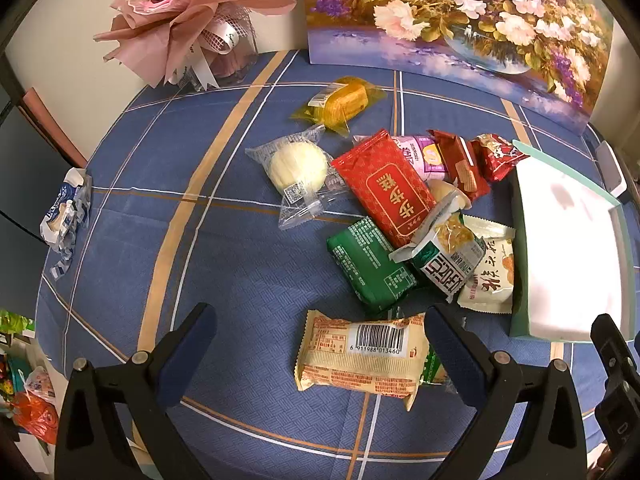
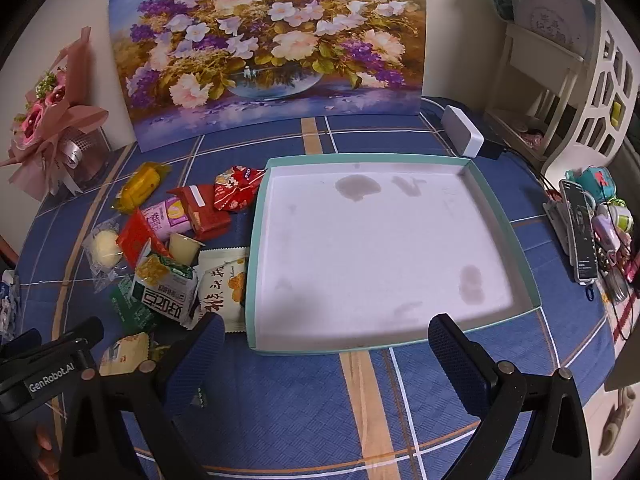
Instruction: Organize snacks
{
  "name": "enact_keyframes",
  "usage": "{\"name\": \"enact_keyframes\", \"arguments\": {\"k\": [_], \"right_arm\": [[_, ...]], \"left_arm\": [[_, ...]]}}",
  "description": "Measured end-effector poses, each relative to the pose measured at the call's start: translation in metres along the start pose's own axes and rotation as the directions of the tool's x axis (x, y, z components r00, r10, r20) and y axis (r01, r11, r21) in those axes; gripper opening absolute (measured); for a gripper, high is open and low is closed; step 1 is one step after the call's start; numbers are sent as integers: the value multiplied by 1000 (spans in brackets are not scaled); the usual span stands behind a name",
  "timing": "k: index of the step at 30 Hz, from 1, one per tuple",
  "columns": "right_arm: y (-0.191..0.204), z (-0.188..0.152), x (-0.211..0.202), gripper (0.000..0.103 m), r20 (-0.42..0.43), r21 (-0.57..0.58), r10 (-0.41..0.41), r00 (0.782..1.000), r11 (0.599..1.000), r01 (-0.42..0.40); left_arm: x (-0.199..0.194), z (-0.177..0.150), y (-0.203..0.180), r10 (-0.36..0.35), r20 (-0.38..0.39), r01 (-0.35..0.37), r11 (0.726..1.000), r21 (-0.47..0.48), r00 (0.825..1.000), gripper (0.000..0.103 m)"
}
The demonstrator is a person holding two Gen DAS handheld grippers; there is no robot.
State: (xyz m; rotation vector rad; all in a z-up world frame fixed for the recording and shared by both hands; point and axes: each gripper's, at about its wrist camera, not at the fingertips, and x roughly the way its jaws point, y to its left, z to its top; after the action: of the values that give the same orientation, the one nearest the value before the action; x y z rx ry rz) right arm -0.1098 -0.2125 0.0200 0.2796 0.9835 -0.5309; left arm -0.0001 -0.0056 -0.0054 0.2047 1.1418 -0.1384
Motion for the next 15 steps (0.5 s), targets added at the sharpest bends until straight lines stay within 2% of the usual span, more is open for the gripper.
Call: {"name": "enact_keyframes", "arguments": {"k": [15], "right_arm": [[0,0,0,103,0,2,1,1000,1000,-1]], "left_arm": [[1,0,-1,1,-1,-1,1000,1,1000,103]]}}
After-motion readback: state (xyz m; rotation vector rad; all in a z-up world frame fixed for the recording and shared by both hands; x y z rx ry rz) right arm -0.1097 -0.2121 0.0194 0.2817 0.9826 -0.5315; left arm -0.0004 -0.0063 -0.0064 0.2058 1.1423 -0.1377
